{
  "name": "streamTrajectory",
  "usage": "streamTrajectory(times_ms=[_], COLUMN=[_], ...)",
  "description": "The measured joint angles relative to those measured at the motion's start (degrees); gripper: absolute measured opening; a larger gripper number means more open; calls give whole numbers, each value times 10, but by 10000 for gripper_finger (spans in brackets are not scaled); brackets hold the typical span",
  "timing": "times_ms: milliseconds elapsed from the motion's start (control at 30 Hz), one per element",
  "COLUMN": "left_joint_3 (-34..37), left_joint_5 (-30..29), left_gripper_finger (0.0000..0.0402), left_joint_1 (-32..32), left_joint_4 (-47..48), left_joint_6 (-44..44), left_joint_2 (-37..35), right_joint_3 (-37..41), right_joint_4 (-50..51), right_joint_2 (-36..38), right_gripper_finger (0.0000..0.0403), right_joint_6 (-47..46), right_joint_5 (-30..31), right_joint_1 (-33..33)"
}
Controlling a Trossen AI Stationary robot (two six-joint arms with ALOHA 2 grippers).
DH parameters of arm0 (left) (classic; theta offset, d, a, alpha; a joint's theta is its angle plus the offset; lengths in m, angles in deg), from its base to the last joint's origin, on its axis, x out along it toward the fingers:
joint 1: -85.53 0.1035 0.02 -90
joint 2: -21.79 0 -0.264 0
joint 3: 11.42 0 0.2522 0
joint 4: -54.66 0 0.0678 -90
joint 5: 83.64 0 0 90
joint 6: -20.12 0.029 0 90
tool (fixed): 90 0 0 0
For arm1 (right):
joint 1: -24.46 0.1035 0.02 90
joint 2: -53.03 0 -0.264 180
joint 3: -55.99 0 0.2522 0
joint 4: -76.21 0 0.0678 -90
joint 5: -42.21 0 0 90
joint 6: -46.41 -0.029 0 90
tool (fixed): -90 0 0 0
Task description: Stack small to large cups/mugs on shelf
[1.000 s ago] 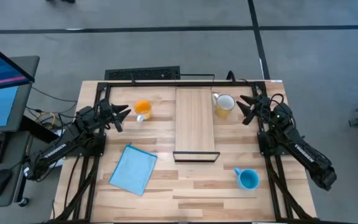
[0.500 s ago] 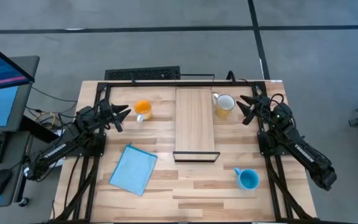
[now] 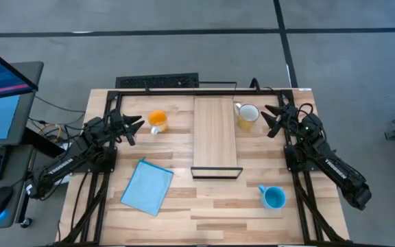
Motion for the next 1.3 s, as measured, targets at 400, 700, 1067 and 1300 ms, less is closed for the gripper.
streamTrajectory(times_ms=[400, 700, 1067, 1300], left_joint_3=[0, 0, 0, 1], left_joint_5=[0, 0, -8, -62], left_gripper_finger=[135, 135, 135, 135], left_joint_1=[0, 0, 0, 0], left_joint_4=[0, 0, 0, 0], left_joint_6=[0, 0, 0, 0], left_joint_2=[0, 0, 0, 0], right_joint_3=[0, 0, 0, 0], right_joint_4=[0, 0, 0, 0], right_joint_2=[0, 0, 0, 0], right_gripper_finger=[226, 226, 226, 226], right_joint_6=[0, 0, 0, 0], right_joint_5=[0, 0, 0, 0], right_joint_1=[0, 0, 0, 0])
